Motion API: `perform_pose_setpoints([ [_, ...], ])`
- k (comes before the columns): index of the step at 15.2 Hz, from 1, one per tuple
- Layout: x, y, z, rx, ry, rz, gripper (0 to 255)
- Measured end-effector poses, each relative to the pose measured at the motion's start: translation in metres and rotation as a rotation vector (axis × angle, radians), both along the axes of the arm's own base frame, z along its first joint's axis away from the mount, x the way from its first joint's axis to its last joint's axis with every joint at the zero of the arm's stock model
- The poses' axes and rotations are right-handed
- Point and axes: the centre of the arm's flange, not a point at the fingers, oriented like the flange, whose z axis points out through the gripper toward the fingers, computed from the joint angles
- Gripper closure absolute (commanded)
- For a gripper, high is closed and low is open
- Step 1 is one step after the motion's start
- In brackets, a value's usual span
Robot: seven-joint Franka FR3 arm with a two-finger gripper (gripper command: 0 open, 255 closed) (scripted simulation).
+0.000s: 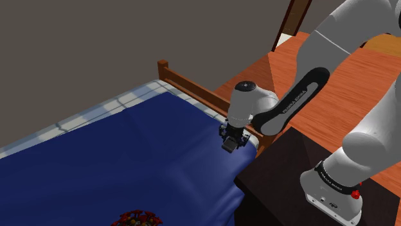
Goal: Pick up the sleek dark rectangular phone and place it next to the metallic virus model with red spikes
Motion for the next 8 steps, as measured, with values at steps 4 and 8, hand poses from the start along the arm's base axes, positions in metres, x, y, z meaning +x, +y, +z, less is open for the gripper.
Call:
perform_pose_setpoints([
  [4, -0.001, 0.0, 0.022, 0.0, 0.0, 0.0, 255],
  [8, 0.0, 0.0, 0.043, -0.001, 0.0, 0.0, 255],
])
